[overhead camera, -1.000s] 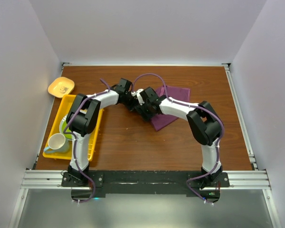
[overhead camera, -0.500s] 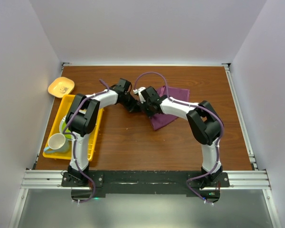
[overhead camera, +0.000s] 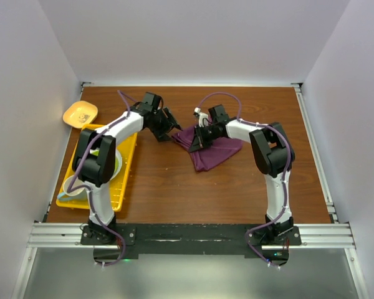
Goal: Fold the napkin, place the utensils inside, and roll it up
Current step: Roll the napkin with the utensil
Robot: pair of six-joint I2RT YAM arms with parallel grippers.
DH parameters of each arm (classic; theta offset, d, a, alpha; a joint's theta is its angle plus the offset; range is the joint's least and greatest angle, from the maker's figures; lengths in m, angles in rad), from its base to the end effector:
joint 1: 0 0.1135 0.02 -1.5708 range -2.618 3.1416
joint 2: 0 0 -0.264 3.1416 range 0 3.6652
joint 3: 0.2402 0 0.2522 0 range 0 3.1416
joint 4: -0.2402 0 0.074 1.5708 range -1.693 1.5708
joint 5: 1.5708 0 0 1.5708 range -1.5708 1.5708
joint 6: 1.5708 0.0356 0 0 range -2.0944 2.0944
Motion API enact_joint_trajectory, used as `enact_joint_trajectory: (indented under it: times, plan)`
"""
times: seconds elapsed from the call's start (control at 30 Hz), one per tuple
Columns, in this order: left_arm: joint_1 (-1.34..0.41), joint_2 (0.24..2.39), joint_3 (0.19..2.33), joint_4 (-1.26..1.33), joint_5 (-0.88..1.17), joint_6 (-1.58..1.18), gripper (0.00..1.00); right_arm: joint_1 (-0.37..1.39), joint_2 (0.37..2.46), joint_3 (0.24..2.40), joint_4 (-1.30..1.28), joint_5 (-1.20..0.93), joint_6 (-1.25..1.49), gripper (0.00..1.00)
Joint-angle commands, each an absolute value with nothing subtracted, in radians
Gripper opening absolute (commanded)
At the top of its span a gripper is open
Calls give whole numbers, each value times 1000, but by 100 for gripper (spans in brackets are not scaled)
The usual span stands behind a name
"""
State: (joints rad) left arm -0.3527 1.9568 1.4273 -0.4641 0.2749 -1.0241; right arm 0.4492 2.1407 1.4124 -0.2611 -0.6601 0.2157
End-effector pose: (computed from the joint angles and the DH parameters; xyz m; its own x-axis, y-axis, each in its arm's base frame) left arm 0.3910 -0.1542 0.1954 -0.8116 -0.5774 -0.0894 -0.4267 0.6902 -0.5844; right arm 0.3880 0.2113 0.1322 -0.8737 -0.2335 -0.4268 -0.4703 0.6299 0.6181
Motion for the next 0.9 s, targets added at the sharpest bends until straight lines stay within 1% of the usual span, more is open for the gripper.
enact_joint_trajectory:
  times: [0.0, 0.07, 0.13, 0.3, 0.4, 0.5, 0.63, 0.7, 0.8, 0.83, 0.87]
  plan:
    - [-350, 1931, 1424, -460, 302, -986, 74, 408, 2207, 1387, -293, -831, 265, 0]
    - [-351, 1957, 1431, -463, 317, -992, 77, 405, 2223, 1388, -290, -847, 267, 0]
    - [-351, 1996, 1450, -466, 319, -979, 77, 402, 2223, 1396, -305, -835, 250, 0]
    - [-351, 2029, 1502, -492, 212, -832, 77, 403, 2217, 1388, -298, -818, 244, 0]
    - [-351, 2051, 1514, -525, 183, -772, 78, 403, 2223, 1399, -314, -811, 233, 0]
    - [-353, 2048, 1444, -419, 247, -778, 78, 403, 2226, 1408, -330, -796, 218, 0]
    - [-367, 2078, 1424, -387, 272, -807, 77, 403, 2221, 1417, -347, -785, 204, 0]
    - [-373, 2091, 1417, -371, 270, -813, 75, 403, 2217, 1420, -350, -778, 203, 0]
    - [-377, 2108, 1414, -353, 273, -831, 67, 405, 2214, 1430, -359, -772, 201, 0]
    - [-377, 2112, 1413, -353, 276, -837, 62, 405, 2214, 1431, -360, -772, 202, 0]
    - [-377, 2118, 1413, -341, 281, -842, 58, 405, 2209, 1431, -359, -770, 204, 0]
